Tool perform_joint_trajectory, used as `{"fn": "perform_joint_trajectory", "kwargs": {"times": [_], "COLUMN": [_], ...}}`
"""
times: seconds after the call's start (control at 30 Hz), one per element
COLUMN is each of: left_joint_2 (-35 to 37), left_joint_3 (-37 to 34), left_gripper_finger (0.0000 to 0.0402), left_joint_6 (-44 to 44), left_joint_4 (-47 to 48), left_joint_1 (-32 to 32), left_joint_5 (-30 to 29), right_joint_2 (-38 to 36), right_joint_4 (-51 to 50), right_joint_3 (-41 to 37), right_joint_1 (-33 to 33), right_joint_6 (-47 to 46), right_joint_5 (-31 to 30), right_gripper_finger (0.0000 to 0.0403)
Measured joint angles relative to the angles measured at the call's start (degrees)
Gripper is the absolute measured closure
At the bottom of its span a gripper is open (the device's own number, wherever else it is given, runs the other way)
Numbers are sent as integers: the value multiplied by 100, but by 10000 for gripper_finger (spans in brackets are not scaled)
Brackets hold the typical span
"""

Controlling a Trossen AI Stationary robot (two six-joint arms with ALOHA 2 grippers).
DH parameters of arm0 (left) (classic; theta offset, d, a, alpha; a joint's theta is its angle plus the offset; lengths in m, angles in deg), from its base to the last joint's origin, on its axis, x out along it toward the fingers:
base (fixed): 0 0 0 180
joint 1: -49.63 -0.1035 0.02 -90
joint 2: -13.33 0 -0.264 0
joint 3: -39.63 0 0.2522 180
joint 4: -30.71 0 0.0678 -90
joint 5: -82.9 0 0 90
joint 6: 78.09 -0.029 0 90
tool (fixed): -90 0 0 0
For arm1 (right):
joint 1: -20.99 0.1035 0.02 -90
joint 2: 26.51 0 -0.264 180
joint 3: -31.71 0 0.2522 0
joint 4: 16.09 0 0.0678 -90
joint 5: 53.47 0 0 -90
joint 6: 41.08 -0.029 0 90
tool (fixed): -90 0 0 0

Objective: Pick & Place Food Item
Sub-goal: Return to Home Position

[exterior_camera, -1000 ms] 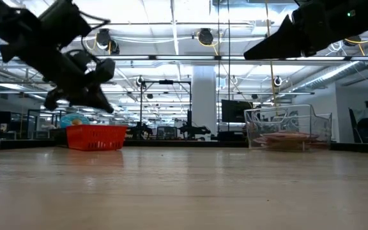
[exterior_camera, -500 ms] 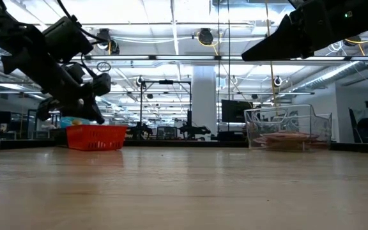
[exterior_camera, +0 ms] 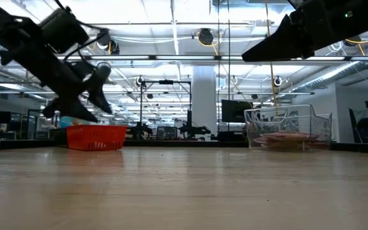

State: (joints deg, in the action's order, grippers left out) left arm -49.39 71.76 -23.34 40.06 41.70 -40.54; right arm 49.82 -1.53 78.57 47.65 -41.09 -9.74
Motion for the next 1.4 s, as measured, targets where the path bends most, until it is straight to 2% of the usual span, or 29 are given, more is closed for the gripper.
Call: {"fn": "perform_joint_trajectory", "kwargs": {"times": [0.17, 0.27, 0.33, 0.4, 0.5, 0.6, 0.67, 0.77, 0.87, 1.0, 1.07, 1.4], "left_joint_2": [931, 1577, 2020, 2439, 2975, 3251, 3354, 3485, 3644, 3811, 3867, 4183], "left_joint_3": [0, 2, 2, 7, -44, -372, -719, -1269, -1754, -1744, -1744, -1742], "left_gripper_finger": [159, 156, 156, 156, 155, 155, 155, 155, 155, 155, 155, 156], "left_joint_6": [-1137, -1957, -2550, -3119, -3195, -3550, -3794, -4237, -4413, -4360, -4519, -4909], "left_joint_4": [-3, 14, 136, 355, 724, 336, -384, -1393, -1929, -1654, -1668, -1671], "left_joint_1": [148, 377, 479, 532, 709, 1102, 1373, 1715, 1930, 2133, 2202, 2245], "left_joint_5": [1057, 1711, 2193, 2652, 3157, 3188, 3088, 3042, 3010, 2613, 2551, 2527], "right_joint_2": [-3, -172, -357, -561, -874, -1165, -1328, -1580, -1900, -2369, -2629, -3985], "right_joint_4": [-190, -205, -352, -721, -1427, -1883, -2035, -1789, -1118, 73, 346, 192], "right_joint_3": [0, 0, 2, 2, 2, 0, -39, -269, -701, -1490, -1822, -2469], "right_joint_1": [128, 236, 349, 475, 601, 504, 430, 294, 93, -378, -721, -2529], "right_joint_6": [237, 75, 125, 225, 28, -654, -795, -815, -693, -553, -572, -614], "right_joint_5": [-136, -931, -1214, -1194, -877, -335, 85, 542, 972, 1906, 2329, 3587], "right_gripper_finger": [229, 231, 231, 229, 227, 228, 231, 233, 233, 230, 230, 229]}}
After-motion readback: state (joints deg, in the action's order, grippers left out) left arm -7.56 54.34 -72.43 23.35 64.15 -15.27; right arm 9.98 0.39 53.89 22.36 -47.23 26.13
